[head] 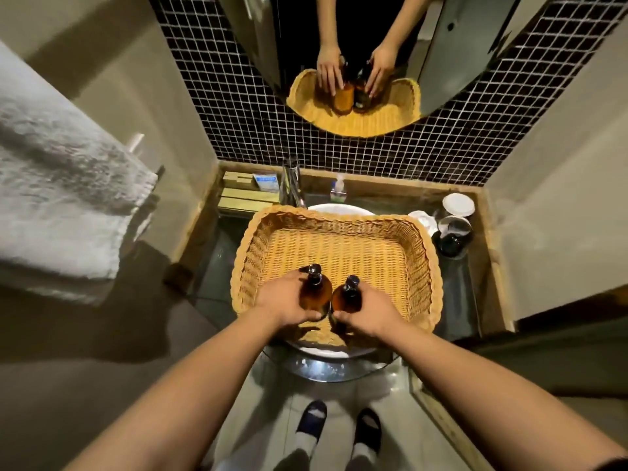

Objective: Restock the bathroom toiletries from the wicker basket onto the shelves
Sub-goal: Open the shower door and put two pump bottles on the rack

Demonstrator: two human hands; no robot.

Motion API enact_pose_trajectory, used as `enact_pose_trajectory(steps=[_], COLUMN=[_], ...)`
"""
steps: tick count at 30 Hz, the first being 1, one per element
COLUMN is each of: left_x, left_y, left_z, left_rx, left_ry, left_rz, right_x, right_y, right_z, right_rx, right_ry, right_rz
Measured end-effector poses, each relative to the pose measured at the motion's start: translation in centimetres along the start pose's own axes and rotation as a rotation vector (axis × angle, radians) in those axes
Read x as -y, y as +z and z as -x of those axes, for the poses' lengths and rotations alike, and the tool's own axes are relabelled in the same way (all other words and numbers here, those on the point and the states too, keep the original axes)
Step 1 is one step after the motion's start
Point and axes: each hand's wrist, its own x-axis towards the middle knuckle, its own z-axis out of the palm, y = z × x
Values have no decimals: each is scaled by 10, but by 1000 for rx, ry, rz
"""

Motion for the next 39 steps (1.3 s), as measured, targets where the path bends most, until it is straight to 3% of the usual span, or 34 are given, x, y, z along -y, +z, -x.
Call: enact_pose_trajectory(steps=[4, 10, 15, 18, 24, 29, 34, 39], left_x=[-5, -14, -14, -3, -4, -39, -105, -201], left_y=[18, 31, 34, 30, -18, -83, -122, -124], left_z=[-9, -17, -15, -6, 2, 1, 1, 9], left_rx=[-51, -127, -131, -134, -286, -434, -561, -509], left_ry=[-18, 30, 49, 8, 28, 76, 281, 542], left_rz=[353, 667, 616, 354, 166, 92, 0, -23], right_x=[-1, -9, -8, 1, 17, 22, 4, -41], right_y=[11, 25, 31, 30, -14, -71, -125, -155], right_z=[-1, -3, -3, -1, 9, 37, 84, 160], right_rx=[-29, -128, -183, -175, -238, -397, -542, -615], right_ry=[16, 4, 23, 19, -22, -62, 74, 293], right_rz=[43, -38, -46, -8, -10, 1, -47, -125])
